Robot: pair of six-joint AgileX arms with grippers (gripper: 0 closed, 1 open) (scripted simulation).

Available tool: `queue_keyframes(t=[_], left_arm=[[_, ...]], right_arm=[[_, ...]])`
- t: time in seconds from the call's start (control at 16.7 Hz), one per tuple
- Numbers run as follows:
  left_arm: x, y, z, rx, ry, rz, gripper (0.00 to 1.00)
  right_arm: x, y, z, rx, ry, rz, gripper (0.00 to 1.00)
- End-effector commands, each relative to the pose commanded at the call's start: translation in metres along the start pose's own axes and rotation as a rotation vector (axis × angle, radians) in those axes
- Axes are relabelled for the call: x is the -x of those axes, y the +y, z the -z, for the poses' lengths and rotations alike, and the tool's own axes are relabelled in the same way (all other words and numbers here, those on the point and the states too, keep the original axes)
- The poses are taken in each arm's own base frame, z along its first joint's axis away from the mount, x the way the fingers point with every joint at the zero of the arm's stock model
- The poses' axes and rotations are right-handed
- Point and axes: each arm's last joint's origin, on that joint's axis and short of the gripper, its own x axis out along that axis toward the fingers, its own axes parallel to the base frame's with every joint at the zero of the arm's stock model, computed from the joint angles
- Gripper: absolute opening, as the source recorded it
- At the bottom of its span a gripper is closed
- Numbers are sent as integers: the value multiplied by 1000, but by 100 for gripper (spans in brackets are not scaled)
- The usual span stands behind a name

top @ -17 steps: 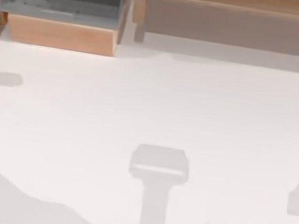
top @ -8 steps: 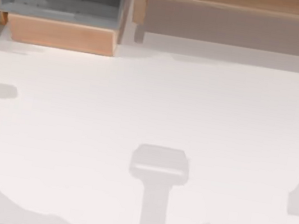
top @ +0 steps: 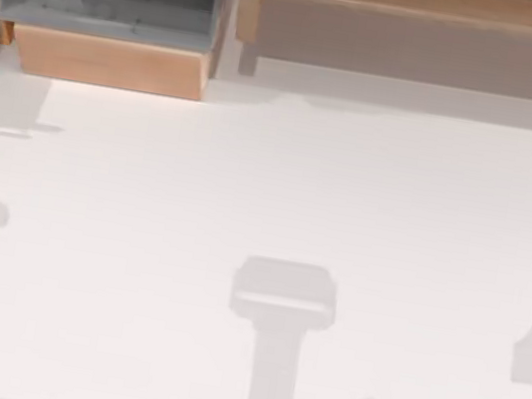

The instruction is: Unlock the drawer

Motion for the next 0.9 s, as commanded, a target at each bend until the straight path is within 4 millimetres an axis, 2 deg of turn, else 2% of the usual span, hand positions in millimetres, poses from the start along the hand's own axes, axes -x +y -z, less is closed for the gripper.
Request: queue_keyframes(t=[0.3,0.42,0.72,0.9], left_arm=[[0,-1,0,0,1,1,0],[11,-1,3,4,9,3,0],[55,-2,1,0,2,2,0],[62,-2,0,0,0,1,0]], right_arm=[[0,0,0,0,0,0,100],[0,0,0,0,0,0,100],[0,0,0,0,0,0,100],[0,0,0,0,0,0,100]])
